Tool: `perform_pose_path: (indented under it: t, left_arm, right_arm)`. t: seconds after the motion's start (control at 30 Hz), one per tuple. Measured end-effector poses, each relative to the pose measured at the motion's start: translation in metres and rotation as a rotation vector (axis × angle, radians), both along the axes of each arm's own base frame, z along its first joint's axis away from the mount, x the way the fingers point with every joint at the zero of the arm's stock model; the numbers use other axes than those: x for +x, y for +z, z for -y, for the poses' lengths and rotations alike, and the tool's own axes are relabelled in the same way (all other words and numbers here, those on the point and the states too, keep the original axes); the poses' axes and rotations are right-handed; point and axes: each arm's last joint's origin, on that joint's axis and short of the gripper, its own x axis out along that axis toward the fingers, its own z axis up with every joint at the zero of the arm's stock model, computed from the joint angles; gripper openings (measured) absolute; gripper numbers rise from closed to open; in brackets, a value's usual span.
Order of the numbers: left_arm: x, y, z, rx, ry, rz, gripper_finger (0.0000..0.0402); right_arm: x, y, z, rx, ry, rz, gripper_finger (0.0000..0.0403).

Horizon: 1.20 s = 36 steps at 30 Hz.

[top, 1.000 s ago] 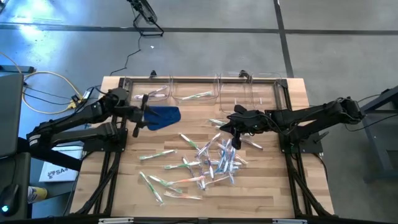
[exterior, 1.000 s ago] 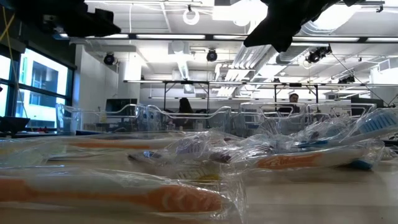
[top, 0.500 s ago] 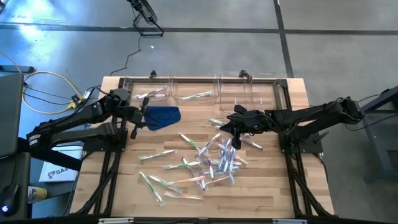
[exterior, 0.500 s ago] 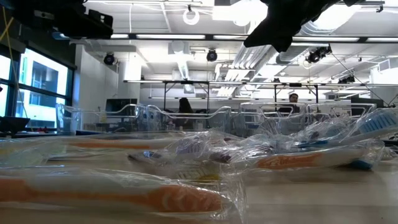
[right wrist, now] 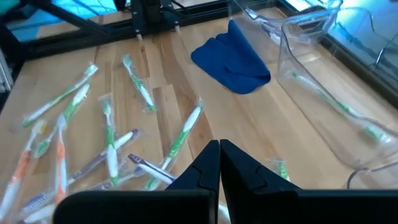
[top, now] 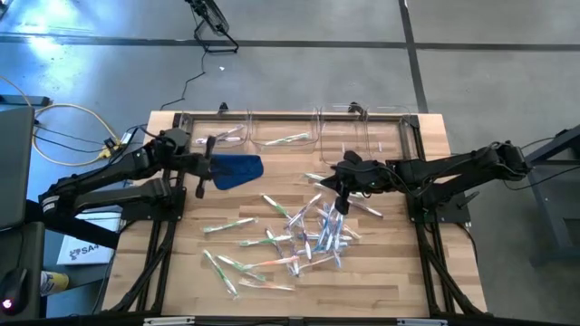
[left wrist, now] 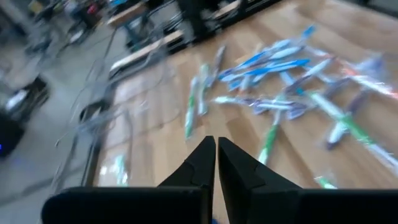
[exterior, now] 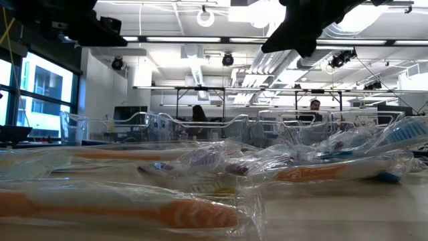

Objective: Pick & Place Toothbrushes
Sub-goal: Put the green toothbrush into the middle left transparent bin

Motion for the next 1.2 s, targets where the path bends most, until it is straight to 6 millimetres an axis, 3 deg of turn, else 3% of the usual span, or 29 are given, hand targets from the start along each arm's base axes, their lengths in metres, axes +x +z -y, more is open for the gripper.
perform_pose_path:
  t: [0.17, 0.53, 0.67, 0.83, 1.03, 1.2]
  left_arm:
    - [0.0, 0.001, -0.002, -0.055, 0.081, 0.008, 0.0013]
    - [0.009, 0.008, -0.001, -0.003, 0.024, 0.085, 0.0001]
    - [0.021, 0.009, 0.015, 0.07, -0.104, 0.104, 0.0001]
    - [0.029, -0.001, 0.037, 0.096, -0.1, 0.007, 0.0]
    - [0.026, -0.008, 0.056, -0.012, -0.163, -0.084, 0.0]
    - [0.025, -0.019, 0.066, -0.053, -0.099, -0.194, 0.0]
  right_arm:
    - [0.0, 0.0, 0.0, 0.002, 0.0, 0.0, 0.0004]
    - [0.0, 0.0, 0.0, 0.046, -0.029, 0.01, 0.0004]
    - [0.0, 0.0, 0.0, 0.046, -0.029, 0.011, 0.0004]
    - [0.0, 0.0, 0.0, 0.045, -0.029, 0.012, 0.0004]
    - [0.0, 0.0, 0.0, 0.006, -0.005, 0.003, 0.0004]
    - [0.0, 0.0, 0.001, -0.005, -0.003, 0.0, 0.0004]
